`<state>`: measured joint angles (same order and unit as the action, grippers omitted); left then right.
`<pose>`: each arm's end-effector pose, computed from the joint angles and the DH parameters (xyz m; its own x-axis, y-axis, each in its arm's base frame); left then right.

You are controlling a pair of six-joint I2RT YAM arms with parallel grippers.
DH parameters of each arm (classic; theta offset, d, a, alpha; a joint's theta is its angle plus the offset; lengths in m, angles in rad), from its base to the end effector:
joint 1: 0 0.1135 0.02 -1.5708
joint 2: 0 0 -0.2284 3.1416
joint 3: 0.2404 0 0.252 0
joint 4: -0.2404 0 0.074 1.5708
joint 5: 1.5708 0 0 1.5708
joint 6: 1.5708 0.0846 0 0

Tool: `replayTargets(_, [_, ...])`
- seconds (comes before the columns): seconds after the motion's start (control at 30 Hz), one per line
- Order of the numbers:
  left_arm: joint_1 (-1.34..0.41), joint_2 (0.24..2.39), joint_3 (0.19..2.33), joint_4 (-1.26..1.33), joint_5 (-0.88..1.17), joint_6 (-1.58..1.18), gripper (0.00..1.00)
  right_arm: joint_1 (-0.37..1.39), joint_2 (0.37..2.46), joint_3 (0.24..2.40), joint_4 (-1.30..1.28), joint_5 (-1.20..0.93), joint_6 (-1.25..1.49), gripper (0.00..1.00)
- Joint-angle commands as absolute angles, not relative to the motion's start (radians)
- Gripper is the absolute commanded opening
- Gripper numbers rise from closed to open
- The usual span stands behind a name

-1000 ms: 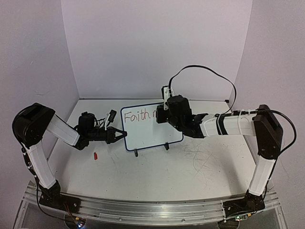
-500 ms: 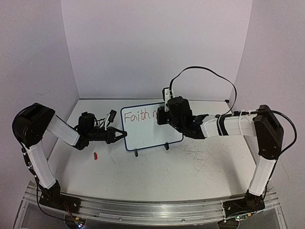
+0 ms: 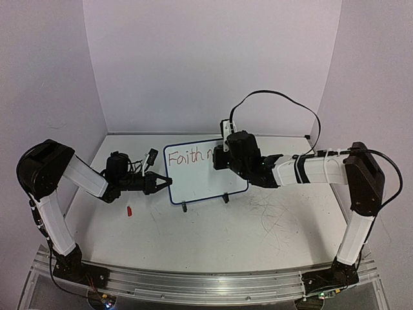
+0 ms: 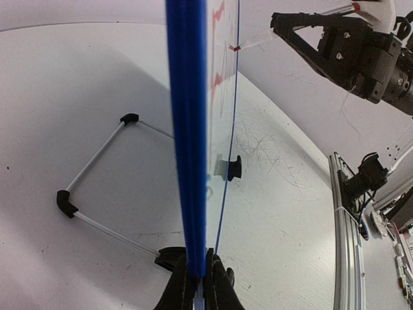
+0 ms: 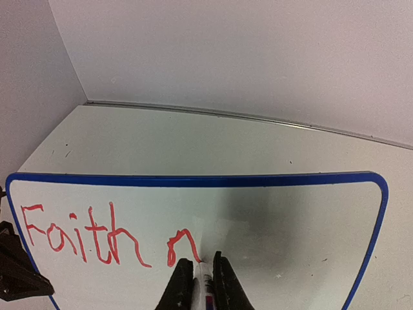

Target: Write a sentence on the whiteboard

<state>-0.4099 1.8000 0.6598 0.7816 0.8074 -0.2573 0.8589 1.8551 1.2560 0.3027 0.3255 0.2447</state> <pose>0.2991 -0.1966 0.0921 -0.5393 0.0425 -0.8410 0.7846 0.3881 -0.4835 0.3259 0.3363 0.1992 -0.3105 -0.0085 -0.9505 -0.4559 0.8788 0.1411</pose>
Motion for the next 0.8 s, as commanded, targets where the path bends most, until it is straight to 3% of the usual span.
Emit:
replayTargets(0.0, [-0.407,1.771,0.679,0.753,0.745,-0.207,0.00,0.853,1.823,1.239,0.274,0.346,0.253,0.00])
replayTargets(0.4, [-0.407,1.770,0.679,0.751,0.741,-0.204,0.00,0.846,1.709,1.201,0.328,0.286,0.253,0.00])
replayTargets(0.77, [-0.408,1.775,0.682,0.747,0.742,-0.204,0.00,0.824,1.738,1.193,0.339,0.237,0.237,0.00])
